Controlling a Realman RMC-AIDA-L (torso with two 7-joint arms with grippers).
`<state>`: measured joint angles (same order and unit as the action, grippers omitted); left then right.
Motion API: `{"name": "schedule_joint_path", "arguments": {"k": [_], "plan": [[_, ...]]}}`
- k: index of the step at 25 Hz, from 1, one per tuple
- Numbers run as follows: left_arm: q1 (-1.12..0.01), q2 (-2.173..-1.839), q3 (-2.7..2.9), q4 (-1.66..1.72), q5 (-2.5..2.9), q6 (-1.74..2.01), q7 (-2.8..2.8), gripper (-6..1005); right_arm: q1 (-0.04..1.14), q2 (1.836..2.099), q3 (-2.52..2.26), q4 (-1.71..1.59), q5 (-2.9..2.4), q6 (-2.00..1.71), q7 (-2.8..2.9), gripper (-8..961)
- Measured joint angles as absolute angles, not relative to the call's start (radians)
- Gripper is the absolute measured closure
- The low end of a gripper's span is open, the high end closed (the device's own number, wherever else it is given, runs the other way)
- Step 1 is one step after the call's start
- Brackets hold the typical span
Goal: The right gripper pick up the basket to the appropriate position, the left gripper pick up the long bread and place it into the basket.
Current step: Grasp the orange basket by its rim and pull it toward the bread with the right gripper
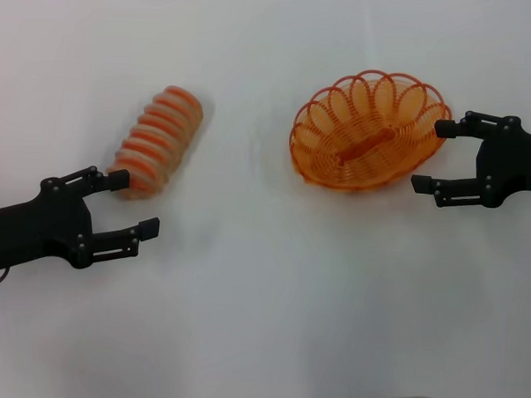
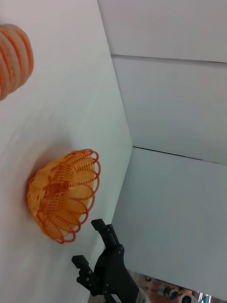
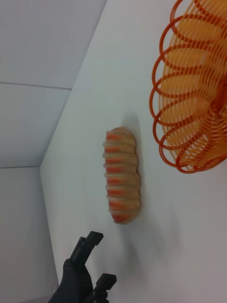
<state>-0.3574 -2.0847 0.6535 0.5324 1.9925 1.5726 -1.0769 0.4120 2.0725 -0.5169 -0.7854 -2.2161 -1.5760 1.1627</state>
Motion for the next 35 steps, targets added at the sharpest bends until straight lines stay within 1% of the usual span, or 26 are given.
{"name": "schedule_joint_path", "arguments": {"k": [21,26,32,35], "plan": [[-0.368,-2.085,0.646,0.54,1.989,1.583,-1.1,140,0.416,2.07,-0.509,-0.789,-2.211,-1.593,1.196,28],[-0.37,-2.085,0.646,0.546,1.99,1.583,-1.106,140,0.442,2.054,-0.461,-0.792,-2.21,-1.636,1.307,32],[-0.372,-2.081,0.646,0.548,1.991,1.583,-1.114,140,0.495,2.017,-0.408,-0.815,-2.208,-1.644,1.61,37],[-0.374,-2.079,0.647,0.548,1.992,1.583,-1.121,140,0.515,2.012,-0.414,-0.864,-2.219,-1.645,1.76,40]]}}
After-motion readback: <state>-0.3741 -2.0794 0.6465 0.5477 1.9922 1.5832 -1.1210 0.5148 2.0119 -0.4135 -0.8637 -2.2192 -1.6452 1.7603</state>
